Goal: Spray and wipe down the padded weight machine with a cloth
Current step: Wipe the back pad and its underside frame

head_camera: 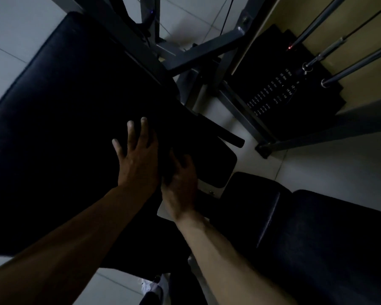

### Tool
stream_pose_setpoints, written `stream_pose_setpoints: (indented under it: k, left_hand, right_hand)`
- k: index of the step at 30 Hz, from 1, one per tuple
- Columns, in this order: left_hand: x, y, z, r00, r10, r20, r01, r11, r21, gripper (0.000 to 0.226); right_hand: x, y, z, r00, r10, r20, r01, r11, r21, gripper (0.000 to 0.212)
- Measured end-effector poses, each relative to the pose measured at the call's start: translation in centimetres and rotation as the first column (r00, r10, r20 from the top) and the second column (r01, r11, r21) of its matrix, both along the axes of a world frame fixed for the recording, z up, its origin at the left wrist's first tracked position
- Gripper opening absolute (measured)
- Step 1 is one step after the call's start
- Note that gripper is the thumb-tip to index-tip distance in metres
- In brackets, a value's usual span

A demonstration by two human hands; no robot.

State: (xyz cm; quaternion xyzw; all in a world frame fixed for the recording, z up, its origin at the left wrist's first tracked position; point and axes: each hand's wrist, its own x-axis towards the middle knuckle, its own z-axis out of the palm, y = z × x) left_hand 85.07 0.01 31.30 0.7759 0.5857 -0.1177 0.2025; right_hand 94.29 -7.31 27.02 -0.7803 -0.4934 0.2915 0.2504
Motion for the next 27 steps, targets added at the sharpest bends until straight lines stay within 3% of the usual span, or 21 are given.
stream_pose_setpoints:
  k: [2, 3, 6, 8, 9, 11, 14, 21, 25, 27]
  left_hand:
    - [-2.2, -0.4, 1.0, 0.998, -0.019, 0.057, 0.018, 1.000, 0.016, 0.096]
    - [-3.6, -0.7, 1.4, 0.998, -0.017, 0.062, 0.015, 1.000, 0.023, 0.095]
    - [-8.1, -1.6, 1.9, 0.998, 0.020, 0.056, -0.026, 0.994, 0.107, 0.099]
    - [-10.1, -2.1, 2.1, 0.992, 0.112, 0.053, -0.117, 0.986, 0.116, 0.103]
    - [-10.6, -2.2, 2.1, 0.987, 0.156, 0.046, -0.160, 0.982, 0.102, 0.106]
    - [-11.2, -2.4, 2.6, 0.979, 0.204, 0.014, -0.205, 0.975, 0.088, 0.110]
    - [-11.3, -2.6, 3.0, 0.973, 0.232, 0.012, -0.231, 0.967, 0.107, 0.102]
    - [-15.7, -1.5, 4.9, 0.919, 0.393, -0.040, -0.385, 0.913, 0.133, 0.118]
    - [-18.0, 0.8, 6.4, 0.866, 0.495, -0.076, -0.492, 0.869, 0.055, 0.133]
    - [-18.5, 1.3, 6.5, 0.850, 0.519, -0.093, -0.519, 0.854, 0.020, 0.144]
  right_hand:
    - [0.9, 0.5, 0.2, 0.983, 0.175, -0.056, -0.175, 0.985, 0.007, 0.056]
    - [2.3, 1.1, 0.2, 0.989, 0.138, -0.050, -0.138, 0.990, 0.009, 0.058]
    - [7.1, 3.5, -0.2, 0.974, -0.226, 0.028, 0.227, 0.973, -0.041, 0.058]
    - [5.8, 4.8, -0.2, 0.937, -0.349, 0.019, 0.350, 0.936, -0.037, 0.055]
    - [3.6, 5.1, -0.2, 0.951, -0.309, -0.017, 0.309, 0.951, 0.000, 0.054]
    - [-1.9, 4.5, 0.4, 0.997, -0.069, -0.030, 0.072, 0.991, 0.112, 0.053]
    - [-7.0, 2.9, 1.3, 0.977, 0.199, 0.082, -0.210, 0.961, 0.178, 0.063]
    - [-5.4, 3.0, -0.5, 0.876, 0.425, 0.229, -0.476, 0.838, 0.265, 0.060]
    - [-2.9, 8.0, -0.2, 0.750, 0.569, 0.337, -0.660, 0.677, 0.326, 0.055]
    - [-1.3, 11.9, 0.9, 0.789, 0.501, 0.356, -0.606, 0.728, 0.320, 0.054]
